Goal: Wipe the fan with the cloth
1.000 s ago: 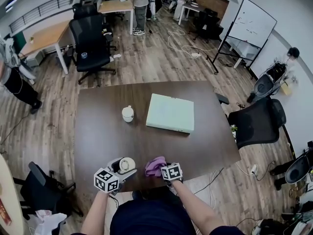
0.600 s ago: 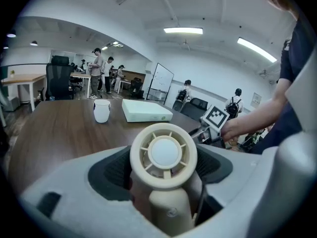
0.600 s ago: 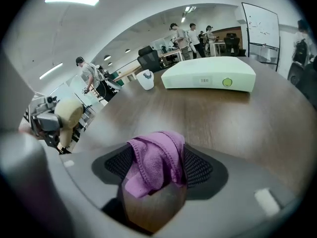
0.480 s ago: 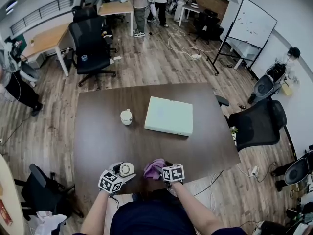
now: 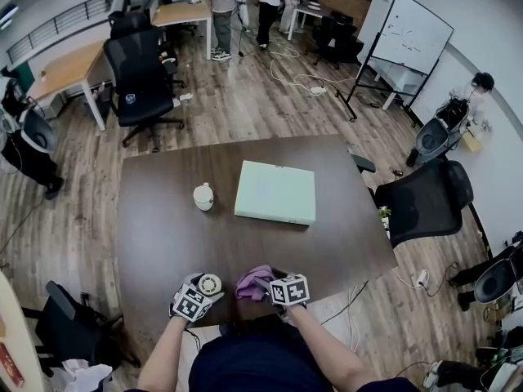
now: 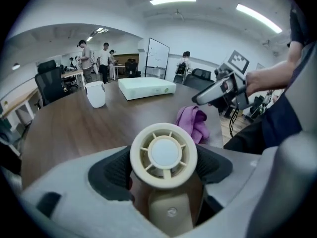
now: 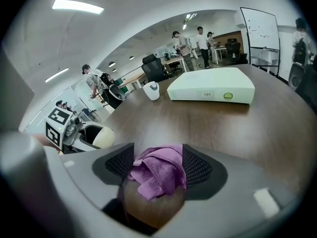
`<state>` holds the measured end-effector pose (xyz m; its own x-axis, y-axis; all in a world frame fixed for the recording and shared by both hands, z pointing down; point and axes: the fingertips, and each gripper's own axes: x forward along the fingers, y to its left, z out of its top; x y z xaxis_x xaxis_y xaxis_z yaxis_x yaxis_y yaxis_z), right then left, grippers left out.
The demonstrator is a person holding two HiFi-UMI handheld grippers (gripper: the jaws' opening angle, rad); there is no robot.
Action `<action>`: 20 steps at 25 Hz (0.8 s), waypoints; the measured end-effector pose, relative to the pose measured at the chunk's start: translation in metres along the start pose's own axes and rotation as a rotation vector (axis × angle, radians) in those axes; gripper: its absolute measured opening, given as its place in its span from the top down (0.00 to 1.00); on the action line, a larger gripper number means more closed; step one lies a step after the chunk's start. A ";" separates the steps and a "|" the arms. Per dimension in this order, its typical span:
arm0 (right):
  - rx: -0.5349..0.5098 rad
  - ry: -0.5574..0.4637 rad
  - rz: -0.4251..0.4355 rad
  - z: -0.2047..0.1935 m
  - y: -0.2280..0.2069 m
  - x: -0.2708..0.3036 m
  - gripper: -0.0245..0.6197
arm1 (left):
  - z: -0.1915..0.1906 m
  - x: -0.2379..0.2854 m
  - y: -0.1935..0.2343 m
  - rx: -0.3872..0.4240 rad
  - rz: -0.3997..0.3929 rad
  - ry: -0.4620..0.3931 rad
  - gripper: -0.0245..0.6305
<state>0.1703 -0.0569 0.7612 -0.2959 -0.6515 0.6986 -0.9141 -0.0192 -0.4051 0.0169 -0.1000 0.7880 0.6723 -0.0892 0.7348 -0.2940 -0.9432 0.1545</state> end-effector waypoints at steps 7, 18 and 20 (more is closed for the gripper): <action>-0.029 0.009 0.010 -0.001 0.003 -0.008 0.50 | -0.021 0.031 0.003 0.022 0.008 0.124 0.38; -0.017 -0.008 0.049 0.007 -0.001 -0.015 0.53 | -0.033 0.056 0.014 0.039 0.006 0.220 0.38; -0.022 -0.007 0.052 0.009 -0.002 -0.016 0.53 | -0.032 0.056 0.015 0.046 0.010 0.222 0.38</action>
<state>0.1792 -0.0532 0.7451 -0.3414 -0.6566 0.6726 -0.9032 0.0313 -0.4280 0.0284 -0.1085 0.8527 0.5020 -0.0304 0.8644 -0.2647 -0.9568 0.1200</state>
